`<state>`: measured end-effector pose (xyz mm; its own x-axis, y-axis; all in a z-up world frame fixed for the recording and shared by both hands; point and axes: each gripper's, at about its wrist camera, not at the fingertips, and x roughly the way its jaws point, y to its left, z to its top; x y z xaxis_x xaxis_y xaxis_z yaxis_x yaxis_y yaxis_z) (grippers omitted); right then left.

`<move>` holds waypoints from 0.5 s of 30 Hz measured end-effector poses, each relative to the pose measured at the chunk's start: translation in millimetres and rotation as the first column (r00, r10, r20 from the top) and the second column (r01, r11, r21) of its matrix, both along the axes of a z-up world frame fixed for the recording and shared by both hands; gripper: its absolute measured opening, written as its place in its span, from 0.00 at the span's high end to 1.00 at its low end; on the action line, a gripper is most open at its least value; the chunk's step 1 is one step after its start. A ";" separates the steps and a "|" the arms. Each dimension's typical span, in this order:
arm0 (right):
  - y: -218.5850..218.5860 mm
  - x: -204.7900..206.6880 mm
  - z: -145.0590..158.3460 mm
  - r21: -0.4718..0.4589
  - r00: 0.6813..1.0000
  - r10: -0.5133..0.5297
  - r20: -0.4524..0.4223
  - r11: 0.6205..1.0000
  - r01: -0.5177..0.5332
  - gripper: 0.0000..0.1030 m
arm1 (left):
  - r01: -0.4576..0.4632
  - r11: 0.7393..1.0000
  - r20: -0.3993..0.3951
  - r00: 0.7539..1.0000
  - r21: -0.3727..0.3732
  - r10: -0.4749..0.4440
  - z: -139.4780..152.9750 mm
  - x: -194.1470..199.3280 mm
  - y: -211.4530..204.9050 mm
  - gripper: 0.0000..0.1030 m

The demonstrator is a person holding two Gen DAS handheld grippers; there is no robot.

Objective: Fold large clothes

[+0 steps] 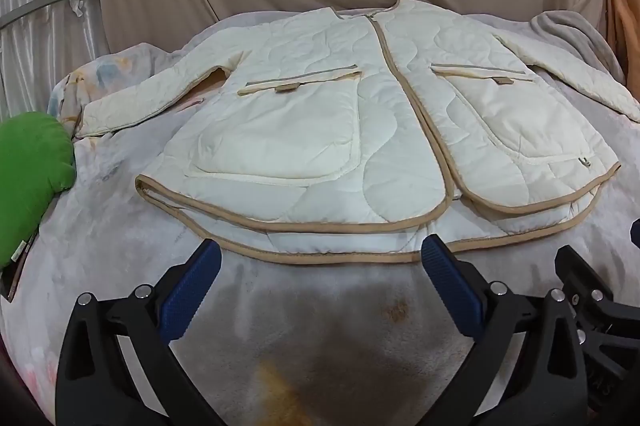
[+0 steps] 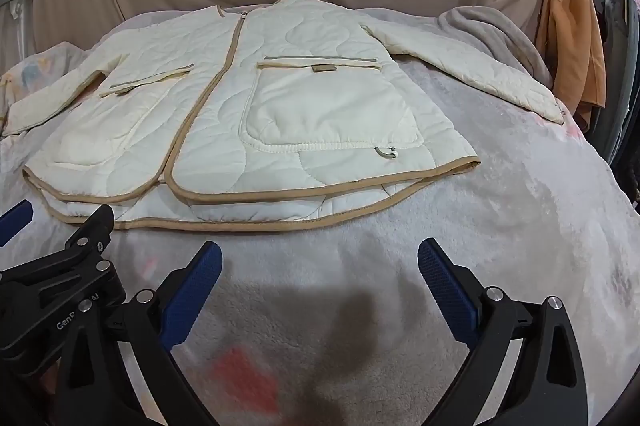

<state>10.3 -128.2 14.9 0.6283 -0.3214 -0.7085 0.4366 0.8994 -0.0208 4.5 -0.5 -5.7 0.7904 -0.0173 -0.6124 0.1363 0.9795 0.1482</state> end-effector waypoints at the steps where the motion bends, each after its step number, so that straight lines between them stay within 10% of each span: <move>1: -0.2 0.1 0.1 0.000 1.000 0.000 -0.001 1.000 0.000 0.07 | 0.000 1.000 0.000 1.000 0.000 0.000 -0.1 -0.1 0.1 0.05; 15: 0.9 0.1 -0.9 -0.003 1.000 0.002 -0.003 1.000 -0.002 0.07 | 0.003 1.000 -0.008 1.000 0.003 -0.003 -3.5 0.1 3.1 0.05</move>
<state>10.4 -127.2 14.1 0.6264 -0.3221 -0.7098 0.4349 0.9002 -0.0247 4.6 2.6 -9.2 0.7854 -0.0176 -0.6188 0.1402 0.9787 0.1501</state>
